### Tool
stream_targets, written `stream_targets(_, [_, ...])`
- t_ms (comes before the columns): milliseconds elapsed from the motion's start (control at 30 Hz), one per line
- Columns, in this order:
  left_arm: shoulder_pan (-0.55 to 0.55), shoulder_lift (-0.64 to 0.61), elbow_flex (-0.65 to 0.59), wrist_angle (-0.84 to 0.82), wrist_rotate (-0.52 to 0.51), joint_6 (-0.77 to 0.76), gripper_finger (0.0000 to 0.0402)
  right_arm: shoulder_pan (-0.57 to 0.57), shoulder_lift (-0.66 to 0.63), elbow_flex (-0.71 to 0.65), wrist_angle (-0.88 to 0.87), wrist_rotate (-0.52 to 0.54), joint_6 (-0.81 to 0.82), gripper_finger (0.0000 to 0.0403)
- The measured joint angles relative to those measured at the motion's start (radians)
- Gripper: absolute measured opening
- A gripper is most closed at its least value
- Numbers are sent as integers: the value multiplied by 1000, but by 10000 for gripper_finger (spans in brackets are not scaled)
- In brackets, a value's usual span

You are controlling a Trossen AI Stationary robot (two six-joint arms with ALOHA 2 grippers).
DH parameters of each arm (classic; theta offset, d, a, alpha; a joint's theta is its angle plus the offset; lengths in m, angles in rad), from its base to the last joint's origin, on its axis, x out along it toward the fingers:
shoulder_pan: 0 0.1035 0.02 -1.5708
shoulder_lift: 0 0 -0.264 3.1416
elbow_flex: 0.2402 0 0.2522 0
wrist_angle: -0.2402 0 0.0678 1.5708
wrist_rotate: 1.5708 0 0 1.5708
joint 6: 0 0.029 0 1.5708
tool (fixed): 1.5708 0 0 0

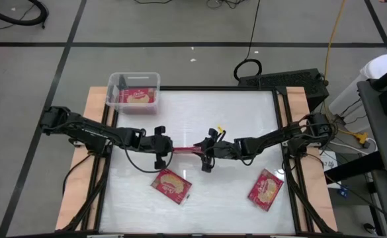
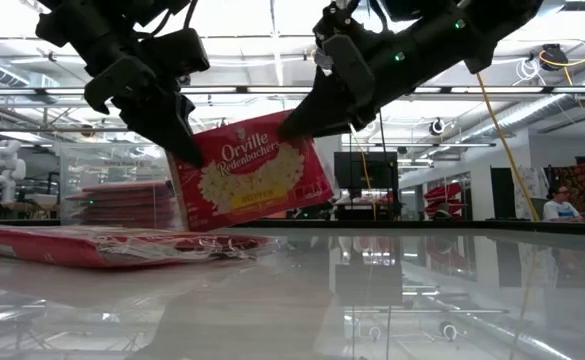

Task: Sort popcorn bags into baskets
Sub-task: Put the red popcorn bag into the transparent container

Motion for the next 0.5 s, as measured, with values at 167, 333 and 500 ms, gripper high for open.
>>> stream_targets(167, [-1, 0, 0, 11, 0, -8, 48, 5, -1, -7, -3, -1, 1, 74])
stream_targets(333, [-1, 0, 0, 26, -5, -29, 64, 13, -1, -37, 12, -3, 10, 7])
stream_targets(500, [-1, 0, 0, 25, -9, -33, 85, 14, -3, -73, 47, -23, 45, 11])
